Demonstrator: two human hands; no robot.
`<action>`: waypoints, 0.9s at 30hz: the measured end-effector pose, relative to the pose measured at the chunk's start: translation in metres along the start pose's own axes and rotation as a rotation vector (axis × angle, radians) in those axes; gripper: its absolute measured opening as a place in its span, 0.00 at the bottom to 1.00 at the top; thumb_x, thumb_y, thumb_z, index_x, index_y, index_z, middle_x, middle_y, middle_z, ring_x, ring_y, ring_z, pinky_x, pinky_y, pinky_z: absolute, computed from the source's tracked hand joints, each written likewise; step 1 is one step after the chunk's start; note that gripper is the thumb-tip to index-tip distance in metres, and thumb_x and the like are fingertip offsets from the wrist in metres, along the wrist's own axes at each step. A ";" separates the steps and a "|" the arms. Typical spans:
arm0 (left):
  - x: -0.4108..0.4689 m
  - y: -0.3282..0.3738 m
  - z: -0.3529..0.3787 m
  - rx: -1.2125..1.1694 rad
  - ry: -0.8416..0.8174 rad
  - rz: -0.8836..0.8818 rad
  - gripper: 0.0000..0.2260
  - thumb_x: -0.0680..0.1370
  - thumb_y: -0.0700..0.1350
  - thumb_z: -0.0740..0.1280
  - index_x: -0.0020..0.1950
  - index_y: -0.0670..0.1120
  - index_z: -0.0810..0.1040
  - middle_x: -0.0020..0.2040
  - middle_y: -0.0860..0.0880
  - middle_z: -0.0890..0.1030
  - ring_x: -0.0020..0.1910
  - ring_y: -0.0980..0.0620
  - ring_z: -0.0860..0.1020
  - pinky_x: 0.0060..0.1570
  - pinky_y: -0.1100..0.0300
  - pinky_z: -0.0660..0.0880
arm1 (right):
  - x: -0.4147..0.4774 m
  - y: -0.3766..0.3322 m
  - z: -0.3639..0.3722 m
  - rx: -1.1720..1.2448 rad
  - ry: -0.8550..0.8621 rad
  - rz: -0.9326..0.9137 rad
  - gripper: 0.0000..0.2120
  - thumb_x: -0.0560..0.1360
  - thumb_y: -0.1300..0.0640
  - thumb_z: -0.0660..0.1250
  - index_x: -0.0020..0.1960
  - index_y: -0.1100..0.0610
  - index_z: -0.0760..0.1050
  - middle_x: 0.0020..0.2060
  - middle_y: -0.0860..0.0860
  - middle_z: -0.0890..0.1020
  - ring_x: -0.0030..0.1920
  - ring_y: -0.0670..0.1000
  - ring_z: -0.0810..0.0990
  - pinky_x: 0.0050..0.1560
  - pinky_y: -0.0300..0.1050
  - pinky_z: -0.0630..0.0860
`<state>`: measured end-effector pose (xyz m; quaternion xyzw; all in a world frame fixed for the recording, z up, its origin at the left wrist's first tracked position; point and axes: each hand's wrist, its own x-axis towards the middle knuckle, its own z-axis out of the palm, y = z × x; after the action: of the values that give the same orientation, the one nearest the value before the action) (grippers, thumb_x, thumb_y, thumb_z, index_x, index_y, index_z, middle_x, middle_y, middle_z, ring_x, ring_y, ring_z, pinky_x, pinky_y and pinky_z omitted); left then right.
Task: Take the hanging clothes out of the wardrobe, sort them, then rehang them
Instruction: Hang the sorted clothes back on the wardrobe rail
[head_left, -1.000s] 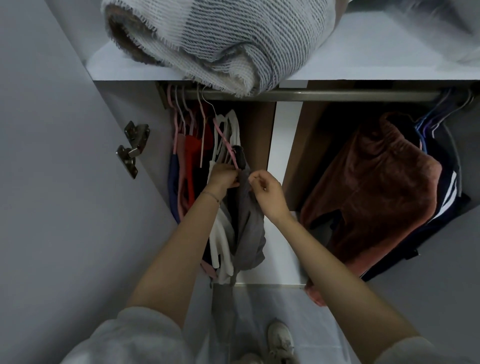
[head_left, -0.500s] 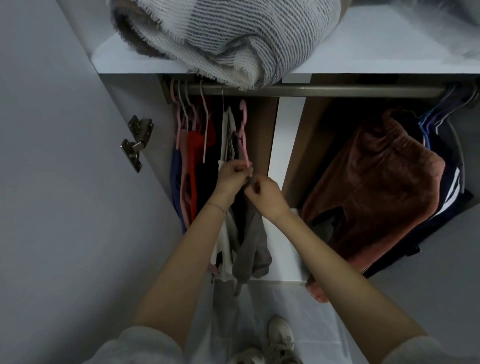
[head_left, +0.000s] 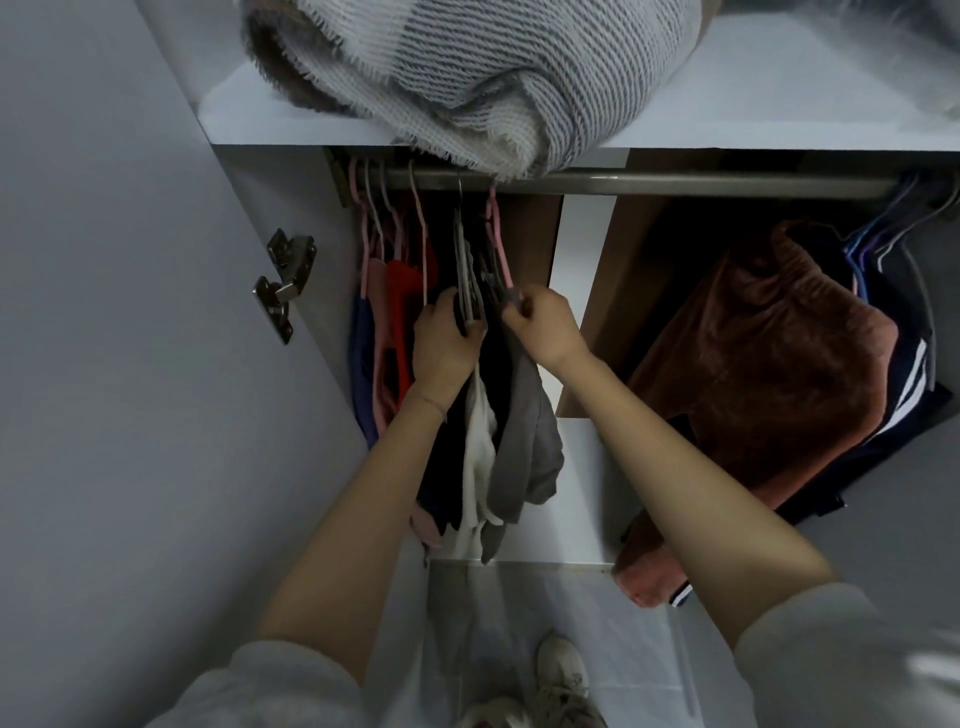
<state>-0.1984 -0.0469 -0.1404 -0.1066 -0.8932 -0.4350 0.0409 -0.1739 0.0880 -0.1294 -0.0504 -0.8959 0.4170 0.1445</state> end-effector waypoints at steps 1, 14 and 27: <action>0.001 -0.001 0.002 0.007 -0.028 -0.007 0.23 0.79 0.42 0.66 0.73 0.42 0.66 0.65 0.38 0.73 0.64 0.42 0.73 0.63 0.50 0.73 | 0.003 0.000 0.002 -0.009 -0.019 -0.002 0.06 0.78 0.64 0.63 0.44 0.66 0.73 0.35 0.55 0.73 0.35 0.51 0.69 0.31 0.31 0.64; 0.010 -0.011 -0.006 -0.142 0.093 0.039 0.15 0.79 0.31 0.61 0.65 0.35 0.76 0.48 0.49 0.80 0.41 0.57 0.74 0.46 0.66 0.70 | 0.011 0.006 0.018 -0.017 -0.103 0.094 0.10 0.80 0.61 0.62 0.50 0.69 0.76 0.39 0.60 0.77 0.38 0.52 0.72 0.29 0.34 0.63; -0.002 -0.003 -0.031 0.281 0.136 0.067 0.12 0.82 0.42 0.58 0.56 0.39 0.78 0.53 0.39 0.80 0.51 0.42 0.77 0.42 0.53 0.73 | -0.023 -0.003 0.022 -0.009 -0.101 0.133 0.13 0.82 0.55 0.59 0.47 0.63 0.75 0.40 0.55 0.76 0.40 0.51 0.73 0.38 0.40 0.67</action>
<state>-0.1976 -0.0738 -0.1238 -0.0997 -0.9364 -0.3104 0.1301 -0.1581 0.0651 -0.1461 -0.0895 -0.8986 0.4236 0.0710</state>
